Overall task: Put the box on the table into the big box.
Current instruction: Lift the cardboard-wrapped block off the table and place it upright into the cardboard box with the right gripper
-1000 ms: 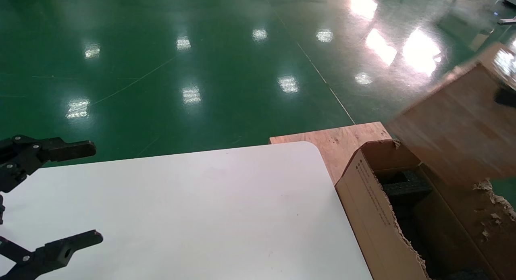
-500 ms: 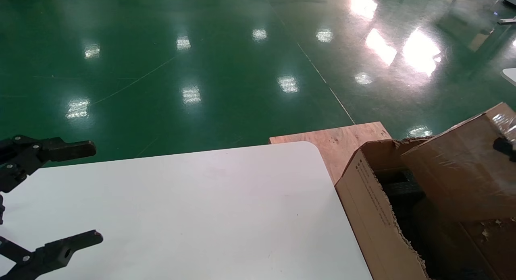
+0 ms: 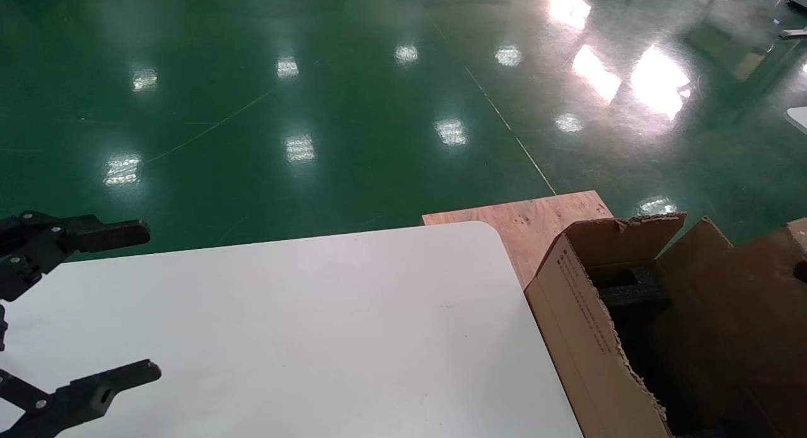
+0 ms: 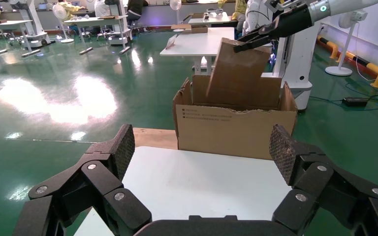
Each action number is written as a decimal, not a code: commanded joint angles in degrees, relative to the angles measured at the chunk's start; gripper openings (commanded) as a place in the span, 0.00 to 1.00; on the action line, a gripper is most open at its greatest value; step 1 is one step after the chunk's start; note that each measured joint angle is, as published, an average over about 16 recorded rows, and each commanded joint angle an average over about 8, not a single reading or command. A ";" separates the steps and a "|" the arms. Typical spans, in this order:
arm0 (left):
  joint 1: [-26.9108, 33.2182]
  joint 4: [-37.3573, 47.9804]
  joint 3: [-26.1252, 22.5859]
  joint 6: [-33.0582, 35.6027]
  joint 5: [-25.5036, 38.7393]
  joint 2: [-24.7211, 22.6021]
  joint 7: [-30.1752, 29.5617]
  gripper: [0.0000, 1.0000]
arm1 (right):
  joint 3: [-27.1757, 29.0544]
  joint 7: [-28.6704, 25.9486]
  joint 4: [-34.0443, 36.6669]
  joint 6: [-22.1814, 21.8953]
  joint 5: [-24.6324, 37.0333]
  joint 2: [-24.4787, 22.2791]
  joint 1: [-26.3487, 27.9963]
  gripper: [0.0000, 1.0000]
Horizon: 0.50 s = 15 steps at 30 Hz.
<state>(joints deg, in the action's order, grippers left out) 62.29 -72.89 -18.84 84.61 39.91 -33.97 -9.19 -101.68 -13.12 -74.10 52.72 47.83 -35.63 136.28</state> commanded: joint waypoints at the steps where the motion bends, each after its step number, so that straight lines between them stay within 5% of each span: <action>1: 0.00 0.00 0.00 0.00 0.00 0.00 0.00 1.00 | 0.46 0.09 0.48 -0.43 0.46 -0.70 -0.41 0.00; 15: 0.01 0.00 -0.02 -0.01 -0.01 0.01 0.01 1.00 | -2.97 3.17 8.00 1.31 0.70 1.87 1.83 0.00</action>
<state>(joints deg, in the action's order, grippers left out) 62.29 -72.89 -18.86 84.60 39.90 -33.96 -9.18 -104.94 -9.87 -66.03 53.94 48.38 -33.68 138.48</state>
